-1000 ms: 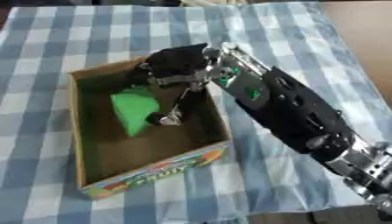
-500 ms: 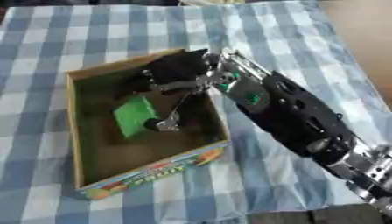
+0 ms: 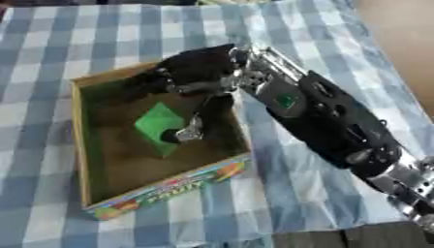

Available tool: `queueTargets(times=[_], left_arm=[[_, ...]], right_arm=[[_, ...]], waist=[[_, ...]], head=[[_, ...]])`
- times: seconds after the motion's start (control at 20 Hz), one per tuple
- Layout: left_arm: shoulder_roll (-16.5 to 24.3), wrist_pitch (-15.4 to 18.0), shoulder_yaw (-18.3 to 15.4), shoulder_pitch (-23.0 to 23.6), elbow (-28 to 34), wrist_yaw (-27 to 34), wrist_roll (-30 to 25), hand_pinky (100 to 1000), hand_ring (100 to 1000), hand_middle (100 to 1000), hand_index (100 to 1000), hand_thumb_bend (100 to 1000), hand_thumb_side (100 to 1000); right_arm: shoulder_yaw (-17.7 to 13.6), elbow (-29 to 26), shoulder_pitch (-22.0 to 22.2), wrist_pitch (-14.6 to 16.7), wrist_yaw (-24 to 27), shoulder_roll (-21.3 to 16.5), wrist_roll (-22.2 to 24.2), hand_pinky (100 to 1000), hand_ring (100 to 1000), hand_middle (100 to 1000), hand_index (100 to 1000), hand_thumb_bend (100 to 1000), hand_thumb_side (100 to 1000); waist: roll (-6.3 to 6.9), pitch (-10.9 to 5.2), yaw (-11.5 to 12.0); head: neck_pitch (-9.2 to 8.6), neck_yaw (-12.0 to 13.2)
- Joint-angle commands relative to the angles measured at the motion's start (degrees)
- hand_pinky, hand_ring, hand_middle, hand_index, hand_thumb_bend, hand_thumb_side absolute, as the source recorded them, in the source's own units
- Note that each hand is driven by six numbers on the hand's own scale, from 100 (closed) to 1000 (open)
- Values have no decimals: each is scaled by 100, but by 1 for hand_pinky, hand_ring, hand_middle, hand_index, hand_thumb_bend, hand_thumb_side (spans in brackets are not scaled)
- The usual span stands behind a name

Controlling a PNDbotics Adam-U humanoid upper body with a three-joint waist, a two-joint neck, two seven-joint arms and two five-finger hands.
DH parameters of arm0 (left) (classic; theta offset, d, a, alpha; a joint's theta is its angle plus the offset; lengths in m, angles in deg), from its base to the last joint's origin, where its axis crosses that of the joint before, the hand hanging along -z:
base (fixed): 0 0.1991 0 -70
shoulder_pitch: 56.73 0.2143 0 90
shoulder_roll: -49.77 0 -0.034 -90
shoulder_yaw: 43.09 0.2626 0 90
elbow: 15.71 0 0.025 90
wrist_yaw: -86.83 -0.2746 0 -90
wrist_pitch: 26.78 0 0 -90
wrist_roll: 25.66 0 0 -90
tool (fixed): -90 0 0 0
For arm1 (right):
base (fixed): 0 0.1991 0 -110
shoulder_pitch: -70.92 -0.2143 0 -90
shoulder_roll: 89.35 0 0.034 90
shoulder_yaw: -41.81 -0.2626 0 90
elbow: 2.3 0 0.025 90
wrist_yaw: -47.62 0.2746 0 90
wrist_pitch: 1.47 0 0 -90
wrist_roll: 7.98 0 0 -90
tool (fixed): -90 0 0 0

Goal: Pick up objects on the table and place them in the box.

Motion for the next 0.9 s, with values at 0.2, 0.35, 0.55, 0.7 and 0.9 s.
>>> queueTargets(times=[0.2,0.35,0.55,0.7,0.9], left_arm=[[135,6,-86,22,111,-35,38,830,679,680,844,100,610],[157,-7,-120,63,110,-57,64,830,679,680,843,100,612],[149,-22,-160,94,102,-95,97,830,678,680,843,100,613],[122,-32,-183,115,80,-120,113,830,677,678,843,100,619],[63,-56,-206,145,34,-175,115,830,676,678,830,100,625]], right_arm=[[-237,-762,-113,99,574,-716,203,857,853,1000,1000,277,778],[-416,-1219,-9,-93,1004,-1132,87,845,837,1000,1000,264,729],[-756,-1791,228,-446,1632,-1537,-201,818,801,984,1000,241,632],[-1004,-2074,458,-715,2037,-1694,-500,778,759,956,1000,163,543],[-1302,-2277,813,-1024,2508,-1811,-897,752,736,949,1000,100,510]], waist=[[32,-171,-112],[23,-182,-204],[33,-171,-330],[48,-146,-418],[66,-106,-525]], head=[[55,76],[37,148],[-6,264],[-40,350],[-101,481]])
